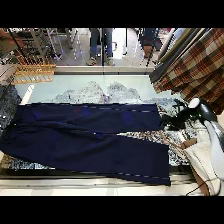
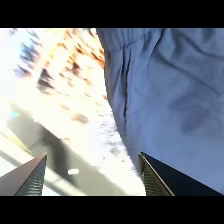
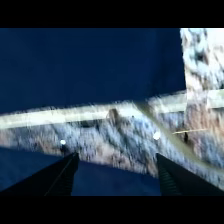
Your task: Fold the clothes and pants, and hang the long-sleeved shirts on hangers.
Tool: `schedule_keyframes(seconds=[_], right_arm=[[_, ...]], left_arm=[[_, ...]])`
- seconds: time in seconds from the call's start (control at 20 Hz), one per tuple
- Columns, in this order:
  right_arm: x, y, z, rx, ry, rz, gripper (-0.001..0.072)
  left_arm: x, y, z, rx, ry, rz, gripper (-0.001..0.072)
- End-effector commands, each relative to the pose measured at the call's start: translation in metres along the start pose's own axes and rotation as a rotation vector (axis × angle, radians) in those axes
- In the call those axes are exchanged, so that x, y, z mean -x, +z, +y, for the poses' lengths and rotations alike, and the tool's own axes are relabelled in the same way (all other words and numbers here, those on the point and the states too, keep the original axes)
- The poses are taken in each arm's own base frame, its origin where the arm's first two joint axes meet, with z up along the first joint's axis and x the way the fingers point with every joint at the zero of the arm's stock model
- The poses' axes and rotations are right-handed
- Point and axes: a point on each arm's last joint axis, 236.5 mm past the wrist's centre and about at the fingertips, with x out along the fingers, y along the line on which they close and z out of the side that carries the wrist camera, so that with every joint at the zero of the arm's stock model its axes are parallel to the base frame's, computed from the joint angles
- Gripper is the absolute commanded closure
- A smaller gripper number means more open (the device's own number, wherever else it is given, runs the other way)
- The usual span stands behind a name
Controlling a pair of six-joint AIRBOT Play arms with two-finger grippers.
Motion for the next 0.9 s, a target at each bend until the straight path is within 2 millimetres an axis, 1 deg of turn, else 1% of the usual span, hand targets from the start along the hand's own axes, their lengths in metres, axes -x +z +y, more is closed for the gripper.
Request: schedule_keyframes(seconds=[0.0, 0.05, 0.1, 0.15, 0.25, 0.35, 0.4, 0.45, 0.5, 0.55, 0.6, 0.65, 0.7, 0.8, 0.85], right_arm=[[0.028, -0.067, -0.010, -0.018, 0.001, -0.013, 0.0149], [0.037, -0.085, -0.016, -0.052, 0.013, -0.040, 0.0150], [0.042, -0.103, -0.019, -0.089, 0.034, -0.058, 0.0150], [0.044, -0.126, -0.024, -0.134, 0.054, -0.060, 0.0149], [0.040, -0.173, -0.036, -0.219, 0.071, -0.023, 0.0148], [0.035, -0.220, -0.040, -0.279, 0.109, 0.055, 0.0147], [0.033, -0.235, -0.040, -0.299, 0.129, 0.084, 0.0147], [0.030, -0.243, -0.040, -0.326, 0.140, 0.092, 0.0147], [0.026, -0.247, -0.039, -0.338, 0.151, 0.100, 0.0147], [0.022, -0.257, -0.038, -0.334, 0.158, 0.136, 0.0148], [0.019, -0.266, -0.040, -0.314, 0.148, 0.169, 0.0149], [0.015, -0.275, -0.047, -0.298, 0.119, 0.199, 0.0149], [0.011, -0.280, -0.051, -0.287, 0.104, 0.215, 0.0149], [0.000, -0.282, -0.054, -0.271, 0.116, 0.244, 0.0149], [-0.007, -0.280, -0.057, -0.256, 0.127, 0.248, 0.0150]], left_arm=[[-0.009, 0.001, -0.022, 0.102, -0.202, -0.069, 0.0082], [-0.008, 0.007, -0.024, 0.112, -0.223, -0.092, 0.0082], [-0.008, 0.013, -0.024, 0.117, -0.222, -0.117, 0.0082], [-0.010, 0.017, -0.022, 0.123, -0.218, -0.130, 0.0082], [-0.020, 0.024, -0.024, 0.149, -0.242, -0.133, 0.0083], [-0.032, 0.032, -0.030, 0.194, -0.290, -0.138, 0.0083], [-0.039, 0.037, -0.033, 0.218, -0.315, -0.139, 0.0086], [-0.045, 0.039, -0.036, 0.236, -0.335, -0.135, 0.0087], [-0.052, 0.041, -0.038, 0.254, -0.351, -0.131, 0.0090], [-0.057, 0.044, -0.040, 0.266, -0.361, -0.131, 0.0128], [-0.062, 0.046, -0.041, 0.270, -0.369, -0.135, 0.0247], [-0.064, 0.050, -0.043, 0.270, -0.384, -0.143, 0.0344], [-0.065, 0.053, -0.046, 0.264, -0.404, -0.155, 0.0452], [-0.064, 0.056, -0.050, 0.251, -0.422, -0.170, 0.0671], [-0.064, 0.057, -0.050, 0.251, -0.422, -0.170, 0.0696]])
